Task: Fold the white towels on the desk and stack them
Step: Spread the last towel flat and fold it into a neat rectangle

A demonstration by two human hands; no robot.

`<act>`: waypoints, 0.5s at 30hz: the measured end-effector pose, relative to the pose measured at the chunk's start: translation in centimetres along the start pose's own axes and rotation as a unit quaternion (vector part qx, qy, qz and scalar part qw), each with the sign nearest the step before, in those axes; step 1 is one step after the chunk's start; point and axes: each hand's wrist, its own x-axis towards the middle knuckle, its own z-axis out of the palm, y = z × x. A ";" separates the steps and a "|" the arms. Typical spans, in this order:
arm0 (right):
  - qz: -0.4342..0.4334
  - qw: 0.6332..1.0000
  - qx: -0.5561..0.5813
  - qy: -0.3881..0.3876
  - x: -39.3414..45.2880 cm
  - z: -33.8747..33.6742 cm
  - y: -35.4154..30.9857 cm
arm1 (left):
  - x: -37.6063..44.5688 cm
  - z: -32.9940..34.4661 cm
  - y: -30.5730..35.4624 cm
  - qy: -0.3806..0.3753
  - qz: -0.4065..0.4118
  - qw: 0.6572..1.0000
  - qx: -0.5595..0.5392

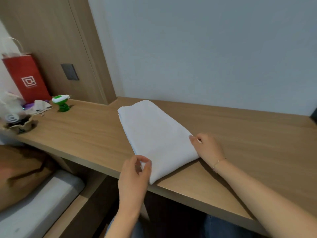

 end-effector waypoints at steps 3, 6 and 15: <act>0.036 0.995 0.031 -0.084 -1.2 -0.9 -0.4 | 0.1 -1.5 -0.9 -0.036 0.003 0.999 0.013; 0.083 0.965 0.081 -0.234 -2.4 -2.7 -0.9 | 0.0 -3.6 -1.9 -0.082 -0.013 0.996 0.028; 0.136 0.972 0.096 -0.168 3.2 -2.4 -5.7 | 9.7 -4.3 0.8 -0.212 -0.116 0.969 0.048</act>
